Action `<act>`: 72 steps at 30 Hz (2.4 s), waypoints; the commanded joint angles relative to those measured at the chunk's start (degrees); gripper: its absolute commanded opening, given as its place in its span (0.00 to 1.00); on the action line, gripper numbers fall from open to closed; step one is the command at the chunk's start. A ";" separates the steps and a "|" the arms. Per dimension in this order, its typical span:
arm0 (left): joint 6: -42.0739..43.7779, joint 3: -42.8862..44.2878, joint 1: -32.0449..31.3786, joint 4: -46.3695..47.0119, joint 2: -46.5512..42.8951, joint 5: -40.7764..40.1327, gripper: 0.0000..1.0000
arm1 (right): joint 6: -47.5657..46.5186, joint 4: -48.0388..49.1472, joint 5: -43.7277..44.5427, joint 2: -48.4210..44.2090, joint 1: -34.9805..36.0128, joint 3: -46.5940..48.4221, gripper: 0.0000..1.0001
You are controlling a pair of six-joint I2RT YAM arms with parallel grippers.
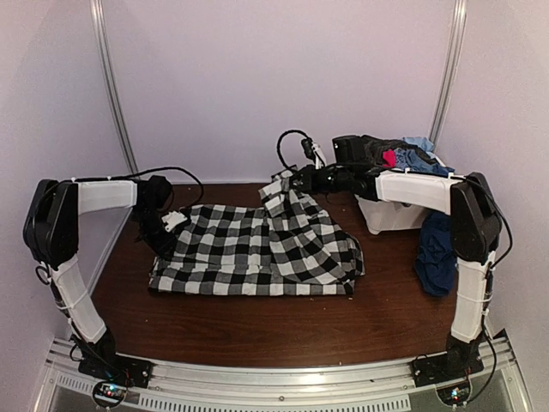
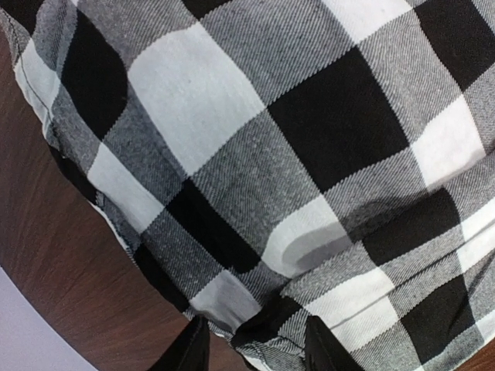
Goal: Fold and stack the mixed laundry pile
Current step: Fold the flattened shirt at the center of the board.
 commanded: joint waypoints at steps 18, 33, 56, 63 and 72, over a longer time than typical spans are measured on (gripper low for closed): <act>-0.23 0.04 0.16 -0.12 -1.51 -1.55 0.00 | -2.06 -1.32 0.23 -4.75 -1.75 2.20 0.00; -3.33 0.40 1.13 4.38 -2.24 -7.37 0.00 | -4.77 -5.00 3.35 -1.95 -3.57 6.43 0.00; -5.27 1.62 1.11 9.35 0.21 -10.09 0.00 | -5.25 -4.21 3.12 2.32 -5.55 9.78 0.00; -6.05 2.69 1.13 8.28 4.06 -12.04 0.00 | -6.97 -6.02 4.03 6.80 -5.66 13.22 0.00; -13.66 4.36 1.15 8.90 -1.59 -17.67 0.64 | -5.16 -5.80 2.14 6.93 -3.26 11.94 0.00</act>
